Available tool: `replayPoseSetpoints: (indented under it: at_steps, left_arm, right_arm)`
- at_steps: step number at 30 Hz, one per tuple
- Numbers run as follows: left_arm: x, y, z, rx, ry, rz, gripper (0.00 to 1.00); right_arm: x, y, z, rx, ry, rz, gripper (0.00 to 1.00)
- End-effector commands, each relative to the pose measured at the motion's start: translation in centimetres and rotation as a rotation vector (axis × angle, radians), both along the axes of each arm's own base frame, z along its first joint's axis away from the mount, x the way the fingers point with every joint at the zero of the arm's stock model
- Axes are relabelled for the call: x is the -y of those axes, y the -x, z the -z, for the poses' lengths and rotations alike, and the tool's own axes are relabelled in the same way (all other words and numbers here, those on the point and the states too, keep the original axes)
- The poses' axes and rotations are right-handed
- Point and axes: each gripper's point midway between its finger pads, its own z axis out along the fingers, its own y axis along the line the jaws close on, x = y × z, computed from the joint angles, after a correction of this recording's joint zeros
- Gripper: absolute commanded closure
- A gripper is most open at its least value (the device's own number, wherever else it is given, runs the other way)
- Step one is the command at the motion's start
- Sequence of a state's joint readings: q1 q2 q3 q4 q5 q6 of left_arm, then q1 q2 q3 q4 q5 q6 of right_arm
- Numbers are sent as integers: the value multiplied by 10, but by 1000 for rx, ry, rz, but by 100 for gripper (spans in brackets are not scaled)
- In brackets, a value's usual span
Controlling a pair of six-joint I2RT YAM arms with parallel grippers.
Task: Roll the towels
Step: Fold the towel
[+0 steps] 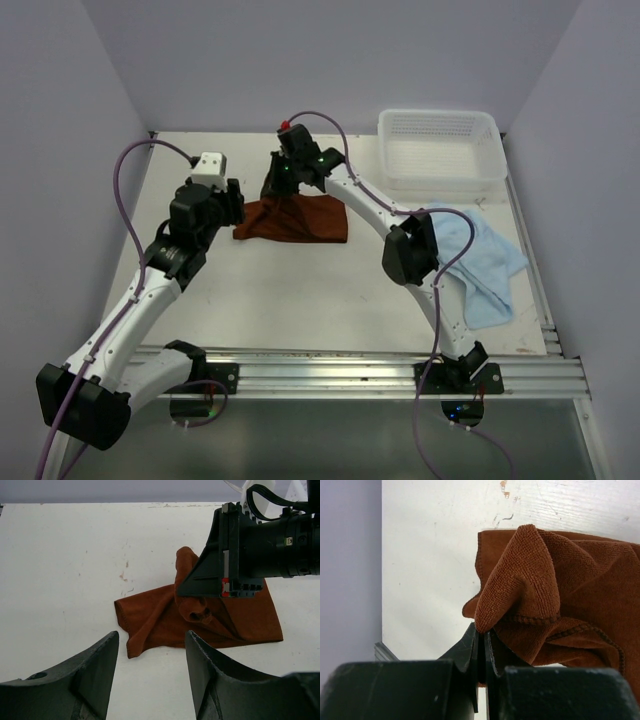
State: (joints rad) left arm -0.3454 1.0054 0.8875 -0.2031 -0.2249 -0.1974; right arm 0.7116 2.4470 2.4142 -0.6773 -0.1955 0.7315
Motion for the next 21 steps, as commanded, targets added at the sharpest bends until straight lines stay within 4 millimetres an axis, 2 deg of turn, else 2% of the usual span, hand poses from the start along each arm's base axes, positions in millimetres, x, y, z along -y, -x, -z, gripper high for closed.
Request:
replayPoseSetpoints:
  at_steps: [1, 11, 13, 16, 17, 18, 21]
  left_arm:
    - [0, -1, -13, 56, 0, -4, 40]
    - [3, 1, -15, 62, -1, 8, 39]
    - [4, 1, -15, 63, 0, 9, 39]
    - [5, 1, -14, 60, -1, 13, 39]
    - [5, 1, -15, 62, -2, 13, 39]
    - [5, 1, -14, 60, -3, 13, 39]
    - [5, 1, -15, 63, -2, 11, 39]
  right_arm:
    - [-23, 1, -23, 21, -109, -33, 100]
    - [-33, 2, -4, -11, -121, -42, 100]
    - [-37, 4, -1, -20, -131, -48, 97]
    - [-45, 4, -1, -17, -163, -63, 84]
    - [-51, 8, 1, -21, -175, -79, 70]
    - [-54, 8, -1, -19, -188, -85, 64]
    - [-62, 9, -7, -12, -219, -102, 53]
